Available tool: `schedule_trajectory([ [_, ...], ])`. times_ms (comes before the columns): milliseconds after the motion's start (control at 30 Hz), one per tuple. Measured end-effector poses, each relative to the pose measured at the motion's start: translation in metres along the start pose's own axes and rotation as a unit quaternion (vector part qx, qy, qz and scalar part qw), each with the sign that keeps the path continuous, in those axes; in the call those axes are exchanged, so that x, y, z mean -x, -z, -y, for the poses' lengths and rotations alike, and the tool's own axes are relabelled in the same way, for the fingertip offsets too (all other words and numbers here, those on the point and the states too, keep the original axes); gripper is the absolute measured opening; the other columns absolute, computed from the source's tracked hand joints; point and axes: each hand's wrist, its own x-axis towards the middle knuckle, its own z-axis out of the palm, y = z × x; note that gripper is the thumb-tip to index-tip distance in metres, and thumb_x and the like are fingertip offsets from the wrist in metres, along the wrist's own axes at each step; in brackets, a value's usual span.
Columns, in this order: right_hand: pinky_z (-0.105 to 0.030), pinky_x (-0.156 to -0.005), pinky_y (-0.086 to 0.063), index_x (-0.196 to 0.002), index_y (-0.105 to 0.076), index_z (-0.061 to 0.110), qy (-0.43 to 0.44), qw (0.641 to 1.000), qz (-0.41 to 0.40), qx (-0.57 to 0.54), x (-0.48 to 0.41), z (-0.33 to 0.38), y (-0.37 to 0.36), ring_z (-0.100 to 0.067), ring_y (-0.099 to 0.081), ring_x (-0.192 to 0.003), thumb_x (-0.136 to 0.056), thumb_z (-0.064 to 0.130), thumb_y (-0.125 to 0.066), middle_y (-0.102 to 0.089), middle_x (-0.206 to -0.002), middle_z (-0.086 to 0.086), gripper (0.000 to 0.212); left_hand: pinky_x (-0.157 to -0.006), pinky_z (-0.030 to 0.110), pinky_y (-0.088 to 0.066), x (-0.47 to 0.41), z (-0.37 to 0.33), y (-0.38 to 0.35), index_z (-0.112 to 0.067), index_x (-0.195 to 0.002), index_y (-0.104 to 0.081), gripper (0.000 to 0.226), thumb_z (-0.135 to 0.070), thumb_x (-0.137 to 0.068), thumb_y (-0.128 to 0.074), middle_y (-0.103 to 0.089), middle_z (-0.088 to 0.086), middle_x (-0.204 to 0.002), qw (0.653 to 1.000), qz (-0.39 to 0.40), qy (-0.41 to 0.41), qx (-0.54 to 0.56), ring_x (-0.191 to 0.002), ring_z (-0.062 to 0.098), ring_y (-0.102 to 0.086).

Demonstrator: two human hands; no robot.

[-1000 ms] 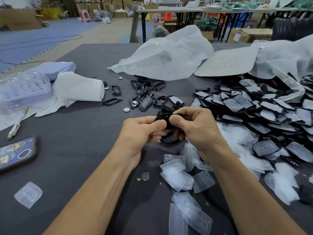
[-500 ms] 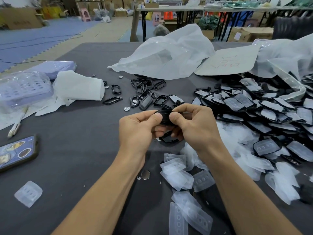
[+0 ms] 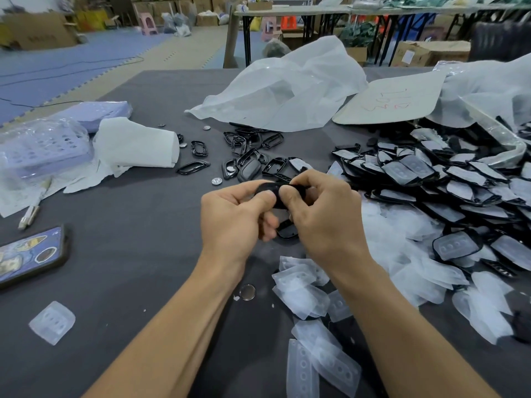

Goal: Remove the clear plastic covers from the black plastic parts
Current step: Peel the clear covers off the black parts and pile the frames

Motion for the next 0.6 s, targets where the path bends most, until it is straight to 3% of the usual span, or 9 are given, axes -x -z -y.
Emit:
schedule_trajectory([
  [67, -0.029, -0.053, -0.046, -0.077, -0.07, 0.019, -0.066, 0.995, 0.052, -0.052, -0.001, -0.001, 0.001, -0.014, -0.059, -0.049, -0.095, 0.029, -0.07, -0.067, -0.056, 0.001, 0.021, -0.038, 0.019, -0.038, 0.001, 0.003, -0.003, -0.021, -0.075, -0.083, 0.029, 0.001, -0.088, -0.069, -0.055, 0.005, -0.043, 0.999, -0.026, -0.01, -0.023, -0.035, 0.012, -0.043],
  [167, -0.029, -0.049, -0.045, -0.079, -0.067, 0.012, -0.145, 0.966, 0.105, -0.188, -0.005, -0.001, 0.006, -0.024, -0.062, -0.05, -0.095, 0.011, -0.067, -0.071, -0.064, -0.011, 0.016, -0.037, 0.019, -0.035, -0.001, 0.004, -0.003, -0.023, -0.073, -0.082, 0.029, -0.004, -0.091, -0.069, -0.052, 0.002, -0.042, 0.999, -0.024, 0.002, -0.023, -0.035, 0.01, -0.04],
  [267, -0.026, -0.043, -0.043, -0.085, -0.066, 0.006, -0.171, 0.944, 0.119, -0.256, -0.006, 0.0, 0.009, -0.023, -0.061, -0.045, -0.094, -0.001, -0.064, -0.069, -0.062, -0.013, 0.013, -0.037, 0.02, -0.034, -0.002, 0.004, -0.002, -0.015, -0.068, -0.077, 0.037, -0.021, -0.101, -0.062, -0.054, 0.006, -0.045, 1.0, -0.01, 0.019, -0.01, -0.035, 0.013, -0.039],
  [367, -0.024, -0.041, -0.043, -0.085, -0.067, 0.007, -0.178, 0.942, 0.111, -0.263, -0.007, 0.0, 0.009, -0.021, -0.06, -0.043, -0.093, -0.003, -0.065, -0.069, -0.06, -0.011, 0.013, -0.042, 0.022, -0.043, -0.003, 0.002, 0.0, -0.009, -0.072, -0.074, 0.061, -0.047, -0.108, -0.043, -0.065, 0.015, -0.056, 0.998, -0.024, 0.051, 0.004, -0.04, 0.018, -0.05],
  [433, -0.025, -0.041, -0.042, -0.085, -0.068, 0.008, -0.175, 0.944, 0.107, -0.26, -0.008, -0.001, 0.011, -0.021, -0.06, -0.043, -0.093, -0.002, -0.066, -0.069, -0.061, -0.011, 0.013, -0.05, 0.024, -0.053, -0.006, 0.0, 0.003, -0.012, -0.077, -0.081, 0.066, -0.051, -0.108, -0.038, -0.072, 0.014, -0.067, 0.997, -0.036, 0.066, 0.011, -0.05, 0.018, -0.061],
  [600, -0.022, -0.039, -0.039, -0.081, -0.07, 0.011, -0.165, 0.951, 0.098, -0.242, -0.01, -0.004, 0.015, -0.019, -0.057, -0.043, -0.09, -0.002, -0.068, -0.069, -0.06, -0.011, 0.016, -0.064, 0.021, -0.057, -0.009, -0.004, 0.006, -0.015, -0.088, -0.084, 0.02, -0.018, -0.097, -0.066, -0.079, 0.005, -0.082, 0.999, -0.014, 0.044, 0.009, -0.073, 0.016, -0.071],
])
